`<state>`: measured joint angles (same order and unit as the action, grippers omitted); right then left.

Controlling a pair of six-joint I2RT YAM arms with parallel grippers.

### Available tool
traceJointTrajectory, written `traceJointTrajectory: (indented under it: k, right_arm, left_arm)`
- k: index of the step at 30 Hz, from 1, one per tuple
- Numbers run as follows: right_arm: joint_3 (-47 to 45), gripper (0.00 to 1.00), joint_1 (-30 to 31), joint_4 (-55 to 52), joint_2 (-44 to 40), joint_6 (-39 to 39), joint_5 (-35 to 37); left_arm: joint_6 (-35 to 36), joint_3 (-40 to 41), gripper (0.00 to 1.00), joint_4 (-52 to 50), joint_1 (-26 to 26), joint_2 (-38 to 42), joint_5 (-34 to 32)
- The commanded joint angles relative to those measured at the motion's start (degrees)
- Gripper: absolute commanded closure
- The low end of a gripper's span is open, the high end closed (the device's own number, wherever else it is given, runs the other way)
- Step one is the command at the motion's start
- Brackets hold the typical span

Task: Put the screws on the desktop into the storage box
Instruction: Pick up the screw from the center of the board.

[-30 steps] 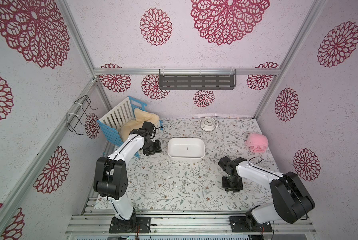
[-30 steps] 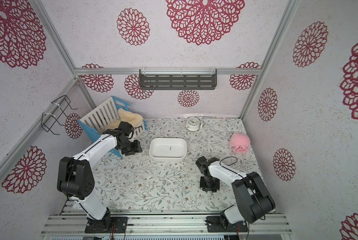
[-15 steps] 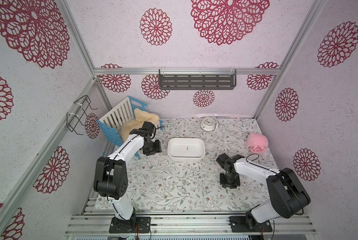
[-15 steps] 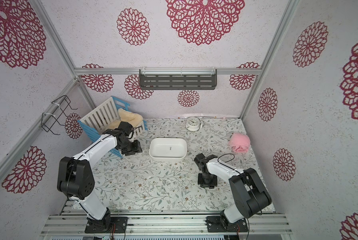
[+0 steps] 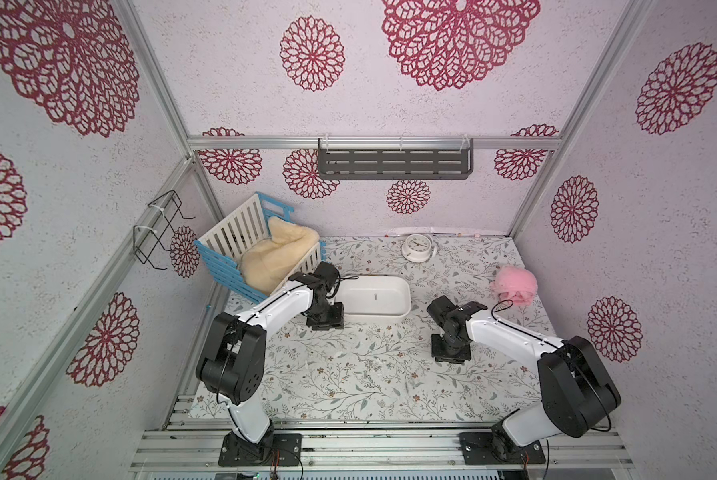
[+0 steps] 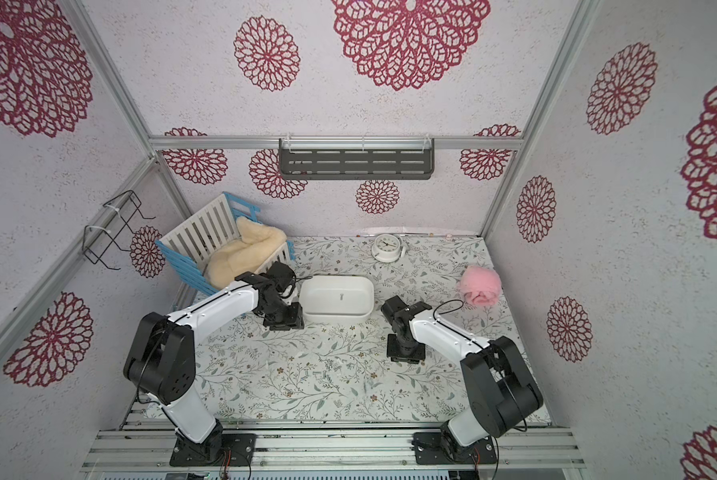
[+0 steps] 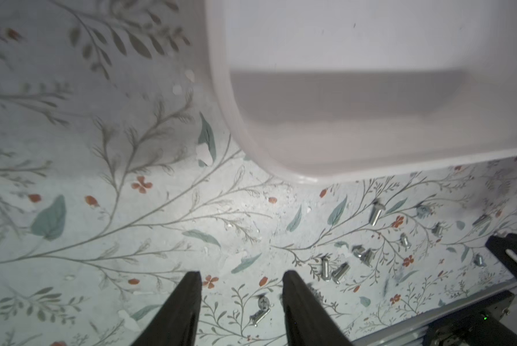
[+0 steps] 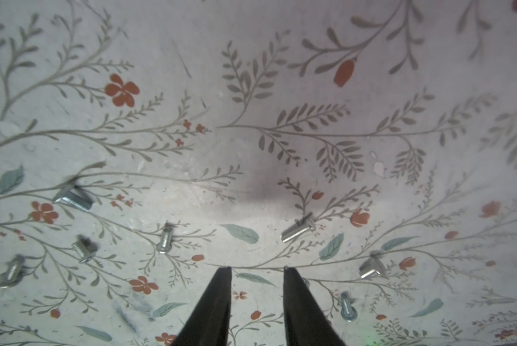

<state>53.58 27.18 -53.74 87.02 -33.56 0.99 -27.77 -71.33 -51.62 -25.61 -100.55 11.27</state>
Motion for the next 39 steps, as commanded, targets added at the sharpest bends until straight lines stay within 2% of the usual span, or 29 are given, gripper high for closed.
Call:
traceJointTrajectory:
  k: [1, 9, 16, 28, 39]
  right_arm:
    - [1.90, 0.66, 0.20, 1.43, -1.01, -0.49, 0.19]
    - [2.39, 0.66, 0.15, 2.31, -1.68, 0.13, 0.33]
    - [2.42, 0.66, -0.04, 2.06, -2.62, 0.62, 0.37]
    - [1.95, 0.67, -0.03, 1.86, -3.09, 0.91, 0.33]
    - [1.98, 0.67, -0.06, 2.15, -2.47, 1.04, -0.03]
  left_arm:
    - [-2.97, 2.70, 0.50, -1.45, -2.63, 3.79, -0.50]
    - [-8.37, 6.28, 0.51, -1.98, -9.64, 4.59, -1.95]
    - [-10.68, 7.52, 0.52, -1.87, -14.85, 2.06, -4.45]
    - [-11.65, 9.74, 0.55, -1.50, -16.49, -0.01, -6.35]
    - [-12.48, 10.35, 0.59, 1.39, -18.36, -2.17, -4.59]
